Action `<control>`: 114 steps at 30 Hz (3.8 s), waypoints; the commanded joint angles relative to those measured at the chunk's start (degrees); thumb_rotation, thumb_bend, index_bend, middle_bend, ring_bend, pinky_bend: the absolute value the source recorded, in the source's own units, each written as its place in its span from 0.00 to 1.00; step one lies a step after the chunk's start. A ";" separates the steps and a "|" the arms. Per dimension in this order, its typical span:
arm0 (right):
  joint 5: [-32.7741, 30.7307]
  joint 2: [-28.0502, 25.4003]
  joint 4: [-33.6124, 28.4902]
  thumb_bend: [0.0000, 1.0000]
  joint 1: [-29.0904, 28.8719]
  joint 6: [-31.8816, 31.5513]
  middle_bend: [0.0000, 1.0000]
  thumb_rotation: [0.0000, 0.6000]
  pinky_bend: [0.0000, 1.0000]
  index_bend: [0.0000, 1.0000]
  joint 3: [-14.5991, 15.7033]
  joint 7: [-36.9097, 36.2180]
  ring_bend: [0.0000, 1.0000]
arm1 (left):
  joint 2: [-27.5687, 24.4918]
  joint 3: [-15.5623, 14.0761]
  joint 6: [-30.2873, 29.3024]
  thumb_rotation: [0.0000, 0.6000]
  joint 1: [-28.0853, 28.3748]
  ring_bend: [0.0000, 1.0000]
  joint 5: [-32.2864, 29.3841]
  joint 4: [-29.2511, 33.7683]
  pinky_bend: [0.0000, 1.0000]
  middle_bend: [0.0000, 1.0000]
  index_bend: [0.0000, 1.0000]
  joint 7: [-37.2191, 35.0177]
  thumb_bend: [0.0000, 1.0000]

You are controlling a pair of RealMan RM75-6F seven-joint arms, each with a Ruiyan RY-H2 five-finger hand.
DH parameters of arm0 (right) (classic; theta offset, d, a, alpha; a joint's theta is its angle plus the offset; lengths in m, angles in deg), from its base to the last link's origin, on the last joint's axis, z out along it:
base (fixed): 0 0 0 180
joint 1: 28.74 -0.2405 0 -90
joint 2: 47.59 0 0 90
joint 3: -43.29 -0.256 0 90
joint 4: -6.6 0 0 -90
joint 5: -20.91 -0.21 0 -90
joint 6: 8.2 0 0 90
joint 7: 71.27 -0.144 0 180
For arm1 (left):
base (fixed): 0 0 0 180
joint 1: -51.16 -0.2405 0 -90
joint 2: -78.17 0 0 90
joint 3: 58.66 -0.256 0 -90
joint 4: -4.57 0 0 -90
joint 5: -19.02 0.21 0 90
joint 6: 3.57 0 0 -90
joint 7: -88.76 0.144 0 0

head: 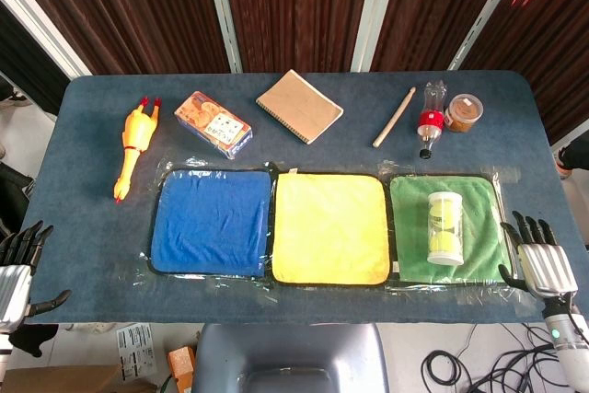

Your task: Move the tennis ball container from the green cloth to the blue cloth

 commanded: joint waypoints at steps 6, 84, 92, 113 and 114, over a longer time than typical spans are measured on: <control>-1.58 0.76 1.53 0.30 -0.75 2.51 0.00 0.92 0.00 0.18 -0.26 0.59 0.00 | -0.11 0.31 1.17 1.00 0.64 0.00 -0.58 -0.09 0.07 0.00 0.00 -0.10 0.06; -19.81 15.17 -9.43 0.52 -25.98 18.63 0.00 0.91 0.00 0.21 -5.81 36.95 0.00 | -0.85 -0.25 -3.75 1.00 -1.69 0.00 2.76 -0.80 0.07 0.00 0.00 -3.88 0.06; -25.96 18.00 -8.62 0.52 -30.05 19.15 0.00 0.91 0.00 0.21 -6.81 40.31 0.00 | -0.95 -0.15 -4.21 1.00 -1.93 0.00 2.84 -0.94 0.07 0.00 0.00 -4.39 0.06; -35.52 25.47 -5.78 0.52 -39.86 19.73 0.00 0.92 0.00 0.21 -9.05 42.77 0.00 | -1.21 -0.01 -3.68 1.00 -1.76 0.00 2.68 -1.08 0.07 0.00 0.00 -5.03 0.06; -36.06 25.95 -5.37 0.52 -40.53 19.58 0.00 0.92 0.00 0.21 -9.22 43.06 0.00 | -1.23 -0.01 -3.76 1.00 -1.80 0.00 2.72 -1.12 0.07 0.00 0.00 -5.12 0.06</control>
